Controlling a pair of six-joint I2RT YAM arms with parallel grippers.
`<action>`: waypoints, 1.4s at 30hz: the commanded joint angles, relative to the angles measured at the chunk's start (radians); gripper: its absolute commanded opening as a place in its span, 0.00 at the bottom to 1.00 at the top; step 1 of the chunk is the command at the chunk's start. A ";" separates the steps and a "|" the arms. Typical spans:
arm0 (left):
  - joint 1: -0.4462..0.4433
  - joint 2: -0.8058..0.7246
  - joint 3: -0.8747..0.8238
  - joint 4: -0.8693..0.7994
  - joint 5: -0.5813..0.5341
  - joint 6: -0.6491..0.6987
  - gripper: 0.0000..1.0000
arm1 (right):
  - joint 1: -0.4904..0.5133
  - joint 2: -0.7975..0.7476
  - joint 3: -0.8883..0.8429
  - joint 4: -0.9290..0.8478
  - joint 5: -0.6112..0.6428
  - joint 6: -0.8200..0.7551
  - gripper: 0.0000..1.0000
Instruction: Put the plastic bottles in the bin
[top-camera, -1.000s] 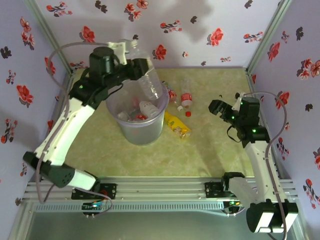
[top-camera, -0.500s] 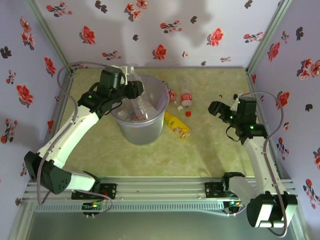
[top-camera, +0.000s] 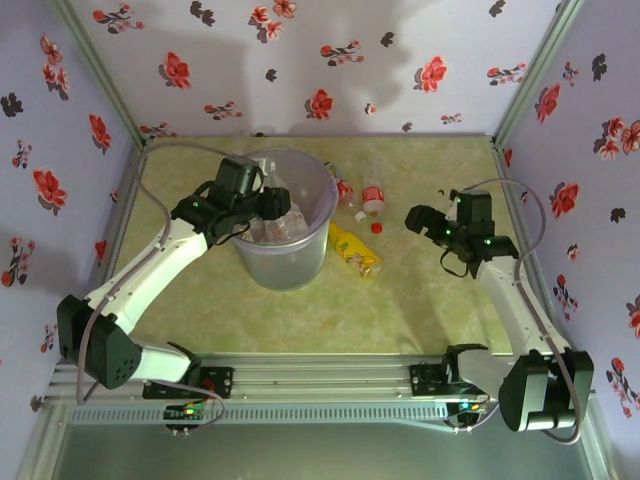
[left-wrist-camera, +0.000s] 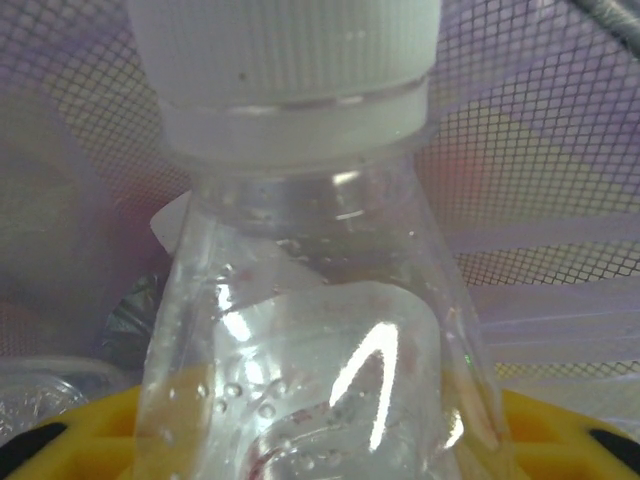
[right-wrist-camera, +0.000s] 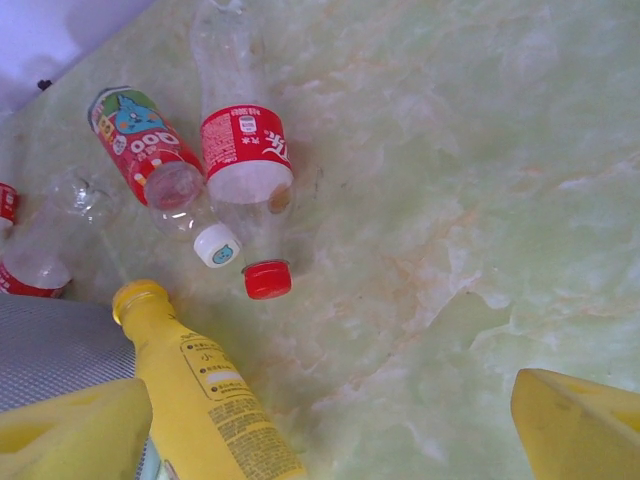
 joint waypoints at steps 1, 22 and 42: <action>-0.003 -0.014 0.006 0.006 -0.010 -0.009 0.54 | 0.029 0.039 0.043 0.036 0.049 -0.004 0.93; -0.004 -0.048 0.104 -0.069 -0.020 0.033 1.00 | 0.154 0.308 0.211 0.061 0.132 -0.009 0.88; -0.003 -0.250 -0.040 -0.044 -0.039 -0.088 0.99 | 0.214 0.772 0.538 0.034 0.151 -0.084 0.73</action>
